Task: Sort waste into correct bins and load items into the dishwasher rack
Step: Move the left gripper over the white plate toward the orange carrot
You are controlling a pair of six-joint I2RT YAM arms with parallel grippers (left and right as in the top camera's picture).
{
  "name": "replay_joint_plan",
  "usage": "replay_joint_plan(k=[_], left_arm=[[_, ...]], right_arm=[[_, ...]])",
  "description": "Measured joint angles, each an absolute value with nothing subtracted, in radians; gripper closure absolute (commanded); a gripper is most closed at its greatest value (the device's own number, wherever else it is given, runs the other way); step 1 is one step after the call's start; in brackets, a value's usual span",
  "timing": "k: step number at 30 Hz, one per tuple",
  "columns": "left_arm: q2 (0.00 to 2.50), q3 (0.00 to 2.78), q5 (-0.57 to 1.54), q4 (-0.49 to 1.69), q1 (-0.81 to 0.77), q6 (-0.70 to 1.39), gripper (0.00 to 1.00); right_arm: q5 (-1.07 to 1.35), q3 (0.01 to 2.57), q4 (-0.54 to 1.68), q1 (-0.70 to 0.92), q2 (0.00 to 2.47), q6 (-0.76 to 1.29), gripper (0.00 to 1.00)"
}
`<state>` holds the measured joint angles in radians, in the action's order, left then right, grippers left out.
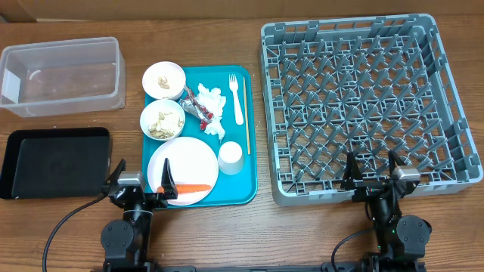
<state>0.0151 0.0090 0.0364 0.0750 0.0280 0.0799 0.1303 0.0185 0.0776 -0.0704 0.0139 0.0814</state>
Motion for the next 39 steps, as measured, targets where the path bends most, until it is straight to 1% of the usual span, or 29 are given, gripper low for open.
replay_joint_plan(k=[3, 7, 10, 14, 17, 19, 24, 26, 30, 36, 39], left_arm=[[0.015, 0.009, 0.066, 0.070, 0.028, 0.133, 0.00], [0.015, 0.009, 0.226, 0.052, 0.028, 0.350, 0.00], [0.015, 0.009, 0.305, 0.044, 0.028, 0.509, 0.00], [0.015, 0.008, 0.394, -0.033, 0.028, 0.609, 0.00], [0.015, 0.010, 0.456, -0.053, 0.028, 0.624, 0.00], [0.015, 0.024, 0.481, -0.008, 0.028, 0.620, 0.00], [0.050, 0.182, 0.466, 0.294, 0.028, 0.550, 0.00], [0.092, 0.263, 0.445, 0.372, 0.028, 0.518, 0.00], [0.239, 0.458, 0.408, 0.494, 0.028, 0.454, 0.00], [0.562, 0.731, 0.392, 0.691, 0.028, 0.386, 0.00], [0.706, 0.833, 0.402, 0.744, 0.028, 0.377, 0.00]], right_arm=[[0.131, 0.019, 0.078, -0.071, 0.014, 0.081, 0.00], [0.130, 0.019, 0.078, -0.071, 0.014, 0.081, 0.00], [0.130, 0.019, 0.078, -0.070, 0.014, 0.081, 0.00], [0.130, 0.019, 0.078, -0.070, 0.014, 0.081, 0.00], [0.131, 0.019, 0.078, -0.070, 0.014, 0.081, 0.00], [0.130, 0.019, 0.078, -0.070, 0.014, 0.081, 0.00], [0.130, 0.019, 0.078, -0.071, 0.014, 0.081, 0.00], [0.130, 0.019, 0.077, -0.070, 0.014, 0.081, 0.00], [0.130, 0.019, 0.078, -0.070, 0.014, 0.081, 0.00], [0.130, 0.019, 0.078, -0.070, 0.013, 0.081, 0.00], [0.130, 0.019, 0.078, -0.071, 0.013, 0.081, 0.00]])
